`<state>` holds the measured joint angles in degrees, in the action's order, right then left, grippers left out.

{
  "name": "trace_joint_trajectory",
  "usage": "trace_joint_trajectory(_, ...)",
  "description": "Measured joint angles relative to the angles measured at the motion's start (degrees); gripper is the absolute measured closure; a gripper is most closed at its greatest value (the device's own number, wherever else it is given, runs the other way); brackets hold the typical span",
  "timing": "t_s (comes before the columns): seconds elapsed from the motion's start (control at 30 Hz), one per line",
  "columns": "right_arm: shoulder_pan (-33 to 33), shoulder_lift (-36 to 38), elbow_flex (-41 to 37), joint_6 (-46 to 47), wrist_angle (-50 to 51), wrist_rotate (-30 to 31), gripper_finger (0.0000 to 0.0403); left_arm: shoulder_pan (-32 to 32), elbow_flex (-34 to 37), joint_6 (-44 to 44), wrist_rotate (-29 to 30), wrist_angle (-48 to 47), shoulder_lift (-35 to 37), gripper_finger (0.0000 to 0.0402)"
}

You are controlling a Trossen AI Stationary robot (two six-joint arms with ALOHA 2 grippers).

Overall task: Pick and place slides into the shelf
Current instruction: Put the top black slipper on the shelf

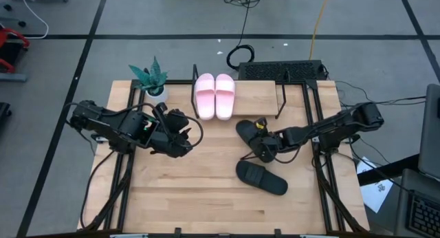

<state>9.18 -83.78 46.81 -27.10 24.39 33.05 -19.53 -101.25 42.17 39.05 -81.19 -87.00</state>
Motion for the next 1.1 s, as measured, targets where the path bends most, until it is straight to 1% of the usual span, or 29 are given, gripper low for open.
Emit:
trace_joint_trajectory(0.37,0.8,2.2,0.0,3.2,1.0,0.1,0.0402,0.0,0.0,-0.3,0.0,0.0,0.0,0.022)
trace_joint_trajectory(0.53,2.2,4.9,0.0,3.9,2.1,0.4,0.0402,0.0,0.0,-0.5,0.0,0.0,0.0,0.022)
trace_joint_trajectory(0.63,3.1,7.0,0.7,4.9,3.5,1.6,0.0402,0.0,0.0,-0.5,0.0,0.0,0.0,0.022)
trace_joint_trajectory(0.77,5.0,9.6,3.2,7.1,6.7,1.5,0.0402,0.0,0.0,-0.5,0.0,0.0,0.0,0.022)
trace_joint_trajectory(0.9,7.1,11.4,7.3,8.7,11.3,1.8,0.0402,0.0,0.0,-0.5,0.1,0.0,0.0,0.022)
trace_joint_trajectory(1.03,8.7,12.2,12.7,8.0,16.7,7.1,0.0402,0.0,0.0,-0.4,0.1,0.1,0.0,0.022)
trace_joint_trajectory(1.1,8.5,12.5,15.0,7.1,18.5,7.9,0.0403,0.0,0.0,-0.4,0.2,0.1,0.0,0.022)
